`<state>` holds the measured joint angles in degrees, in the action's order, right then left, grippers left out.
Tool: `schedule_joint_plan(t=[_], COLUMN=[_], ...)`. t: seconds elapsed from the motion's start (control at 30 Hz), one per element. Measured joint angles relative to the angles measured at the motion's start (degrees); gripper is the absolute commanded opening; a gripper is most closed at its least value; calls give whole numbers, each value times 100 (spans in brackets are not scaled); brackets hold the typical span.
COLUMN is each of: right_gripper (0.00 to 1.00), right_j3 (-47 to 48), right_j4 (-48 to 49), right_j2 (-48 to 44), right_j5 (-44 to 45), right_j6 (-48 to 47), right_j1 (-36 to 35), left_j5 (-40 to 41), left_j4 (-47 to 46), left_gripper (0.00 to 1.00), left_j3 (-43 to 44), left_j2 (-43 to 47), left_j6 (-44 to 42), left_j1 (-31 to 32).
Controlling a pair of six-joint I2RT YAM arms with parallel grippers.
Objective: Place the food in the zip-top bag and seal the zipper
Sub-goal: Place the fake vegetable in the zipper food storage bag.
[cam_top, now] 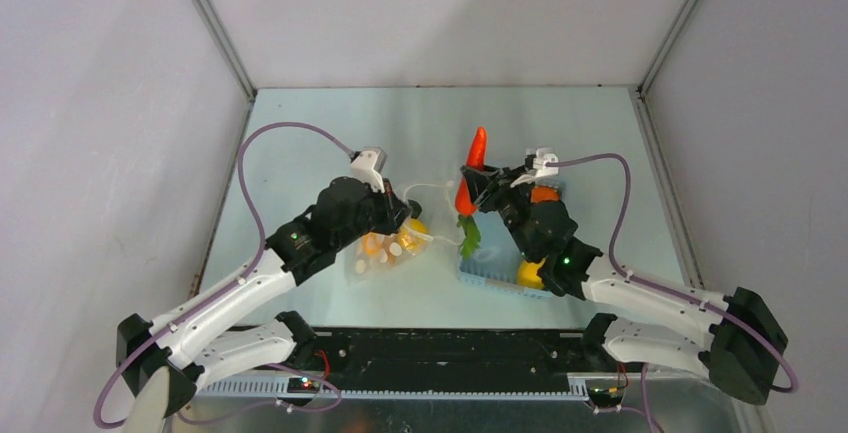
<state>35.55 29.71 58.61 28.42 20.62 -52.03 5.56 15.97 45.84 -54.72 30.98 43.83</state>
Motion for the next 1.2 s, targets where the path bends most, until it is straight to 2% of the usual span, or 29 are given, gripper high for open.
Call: schedule_joint_plan(t=[0.23, 0.5, 0.93, 1.2], right_gripper=[0, 1, 0, 0], right_j3=[-9, -9, -9, -13], right_j4=[1606, 2736, 4133, 4459], right_j2=[411, 765, 2065, 2422], right_j5=[-236, -599, -964, -785], right_j6=[-551, -874, -1502, -1711], right_j1=[-315, -540, -640, -715], left_j5=[-35, -184, -313, -293], left_j4=[-2, -2, 7, 9], left_gripper=[0, 0, 0, 0], left_j3=[0, 0, 0, 0], left_j2=[2, 2, 63, 160], left_j6=[9, 55, 59, 66], left_j1=[0, 0, 0, 0])
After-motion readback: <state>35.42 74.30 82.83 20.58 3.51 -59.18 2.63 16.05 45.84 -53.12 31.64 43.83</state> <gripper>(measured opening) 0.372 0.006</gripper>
